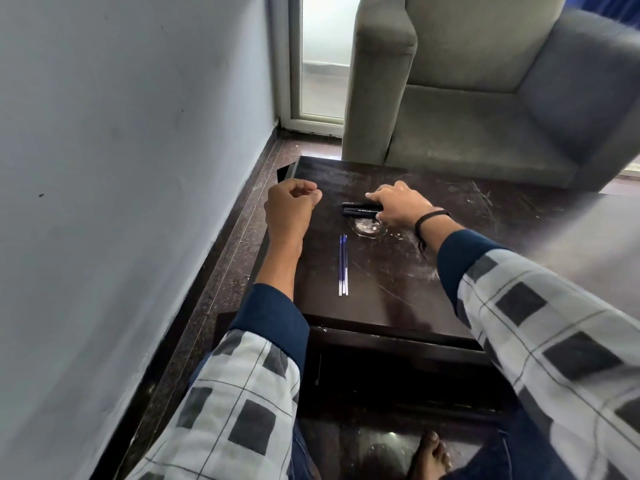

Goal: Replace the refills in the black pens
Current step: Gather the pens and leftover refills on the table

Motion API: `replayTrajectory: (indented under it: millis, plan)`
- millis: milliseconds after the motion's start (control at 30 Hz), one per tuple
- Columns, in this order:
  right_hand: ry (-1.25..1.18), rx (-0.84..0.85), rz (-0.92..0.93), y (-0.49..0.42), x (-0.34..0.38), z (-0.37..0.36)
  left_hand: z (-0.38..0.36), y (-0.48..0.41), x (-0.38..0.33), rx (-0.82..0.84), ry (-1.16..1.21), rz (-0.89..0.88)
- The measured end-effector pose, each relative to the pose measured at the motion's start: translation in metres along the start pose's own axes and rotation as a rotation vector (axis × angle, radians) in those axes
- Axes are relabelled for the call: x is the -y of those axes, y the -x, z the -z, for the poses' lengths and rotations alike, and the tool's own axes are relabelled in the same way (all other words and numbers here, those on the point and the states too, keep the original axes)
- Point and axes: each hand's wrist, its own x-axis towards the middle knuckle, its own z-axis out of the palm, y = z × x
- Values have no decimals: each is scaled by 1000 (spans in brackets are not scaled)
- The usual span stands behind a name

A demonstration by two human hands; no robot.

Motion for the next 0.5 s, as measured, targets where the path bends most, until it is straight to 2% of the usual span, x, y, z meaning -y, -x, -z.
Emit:
replayTrajectory:
  millis: [267,500]
  plan:
    - [19,20,97,-7,-8,6,0,-2,-2,5,5,-5]
    - [118,-17,342,45,-46,-4,0,0,-4,21,1,-7]
